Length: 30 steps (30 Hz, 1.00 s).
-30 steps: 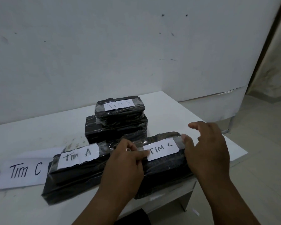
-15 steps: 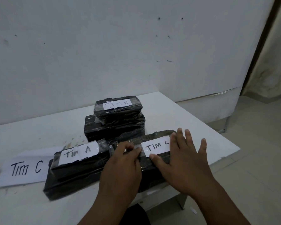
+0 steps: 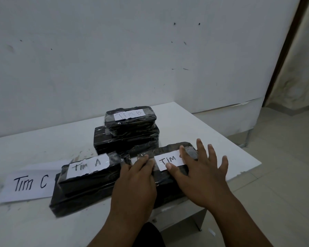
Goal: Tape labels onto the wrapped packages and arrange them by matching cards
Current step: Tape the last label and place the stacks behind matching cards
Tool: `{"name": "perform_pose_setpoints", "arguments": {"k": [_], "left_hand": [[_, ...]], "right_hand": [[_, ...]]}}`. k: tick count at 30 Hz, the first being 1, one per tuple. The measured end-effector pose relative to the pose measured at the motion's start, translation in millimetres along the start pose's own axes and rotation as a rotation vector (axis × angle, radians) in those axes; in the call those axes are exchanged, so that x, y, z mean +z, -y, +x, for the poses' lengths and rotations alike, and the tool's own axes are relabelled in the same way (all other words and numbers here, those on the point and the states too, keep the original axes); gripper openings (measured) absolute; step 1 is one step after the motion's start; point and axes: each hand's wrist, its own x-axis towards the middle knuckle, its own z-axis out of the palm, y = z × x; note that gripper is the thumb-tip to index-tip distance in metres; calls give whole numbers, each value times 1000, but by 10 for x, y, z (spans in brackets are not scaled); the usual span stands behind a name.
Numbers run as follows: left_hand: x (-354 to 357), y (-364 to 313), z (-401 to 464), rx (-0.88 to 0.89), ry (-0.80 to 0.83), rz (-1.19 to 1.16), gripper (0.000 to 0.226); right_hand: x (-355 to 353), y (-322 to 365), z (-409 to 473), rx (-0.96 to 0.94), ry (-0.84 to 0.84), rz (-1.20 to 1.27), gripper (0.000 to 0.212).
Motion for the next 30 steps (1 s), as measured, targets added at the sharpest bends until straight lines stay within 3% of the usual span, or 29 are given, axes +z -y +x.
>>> {"name": "perform_pose_setpoints", "arguments": {"k": [3,6,11,13,16,21,27,30], "left_hand": [[45,34,-34,53,149,140,74],[-52,-34,-61,19,187,106,53],[-70,-79,-145,-58,-101,-217,22],[-122,-100,-221,-185,-102,-391,35],[-195,-140,-283,-333,83,-536,51],[-191,-128,-261,-326,258,-641,89],[-166,-167,-185,-445,277,-827,79],[-158,-213,-187,-476,226,-884,77]], "right_hand": [[26,20,-1,52,-11,25,97],[29,41,9,104,4,75,107],[-5,46,31,172,6,268,95],[-5,-5,53,206,-10,358,83],[39,-128,104,235,-31,464,77],[33,-233,151,168,-73,621,54],[-56,-275,134,182,-43,694,13],[-46,-280,135,199,-86,710,14]]}}
